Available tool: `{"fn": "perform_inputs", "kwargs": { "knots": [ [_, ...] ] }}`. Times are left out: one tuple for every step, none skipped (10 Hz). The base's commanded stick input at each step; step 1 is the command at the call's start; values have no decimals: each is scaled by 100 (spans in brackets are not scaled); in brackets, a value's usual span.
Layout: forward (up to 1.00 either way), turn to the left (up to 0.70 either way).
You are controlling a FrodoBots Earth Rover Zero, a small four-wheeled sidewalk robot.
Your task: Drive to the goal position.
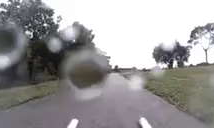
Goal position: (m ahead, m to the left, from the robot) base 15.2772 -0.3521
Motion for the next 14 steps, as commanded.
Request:
{"fn": "perform_inputs", "kwargs": {
  "knots": [
    [70,0],
    [70,0],
    [70,0],
    [70,0],
    [70,0],
    [70,0],
    [70,0],
    [70,0],
    [70,0],
    [70,0],
    [70,0],
    [70,-11],
    [70,-26],
    [70,-35]
  ]
}}
